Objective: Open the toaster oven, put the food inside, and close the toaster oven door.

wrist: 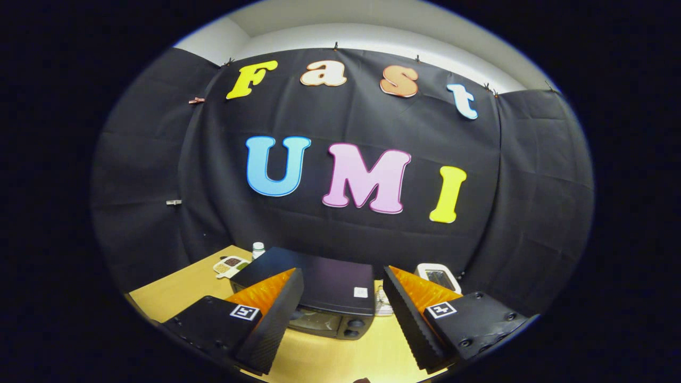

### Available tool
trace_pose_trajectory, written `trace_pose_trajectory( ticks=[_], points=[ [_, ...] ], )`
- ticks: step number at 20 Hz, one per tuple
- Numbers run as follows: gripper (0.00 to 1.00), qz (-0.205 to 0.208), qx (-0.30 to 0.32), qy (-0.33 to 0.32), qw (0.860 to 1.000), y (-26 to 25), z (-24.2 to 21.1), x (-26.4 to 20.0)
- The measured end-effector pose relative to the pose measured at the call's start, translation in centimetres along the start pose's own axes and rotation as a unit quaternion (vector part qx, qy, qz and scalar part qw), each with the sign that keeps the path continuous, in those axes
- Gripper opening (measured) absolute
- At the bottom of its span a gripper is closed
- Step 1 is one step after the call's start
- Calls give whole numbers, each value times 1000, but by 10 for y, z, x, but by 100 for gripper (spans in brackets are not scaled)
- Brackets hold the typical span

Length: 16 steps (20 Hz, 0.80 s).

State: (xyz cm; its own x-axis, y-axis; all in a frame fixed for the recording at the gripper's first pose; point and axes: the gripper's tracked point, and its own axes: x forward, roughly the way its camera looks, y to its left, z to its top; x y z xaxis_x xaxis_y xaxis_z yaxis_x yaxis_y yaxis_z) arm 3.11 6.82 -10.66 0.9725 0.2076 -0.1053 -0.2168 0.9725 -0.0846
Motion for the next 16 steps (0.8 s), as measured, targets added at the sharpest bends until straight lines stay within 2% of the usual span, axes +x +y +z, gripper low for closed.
trace_pose_trajectory(
  ticks=[5,8,16],
  points=[
    [97,-29,11,-16,999,-61,16,-11],
    [97,-48,38,-13,998,-94,14,-14],
    [97,-68,66,-23,995,-145,13,-24]
  ],
)
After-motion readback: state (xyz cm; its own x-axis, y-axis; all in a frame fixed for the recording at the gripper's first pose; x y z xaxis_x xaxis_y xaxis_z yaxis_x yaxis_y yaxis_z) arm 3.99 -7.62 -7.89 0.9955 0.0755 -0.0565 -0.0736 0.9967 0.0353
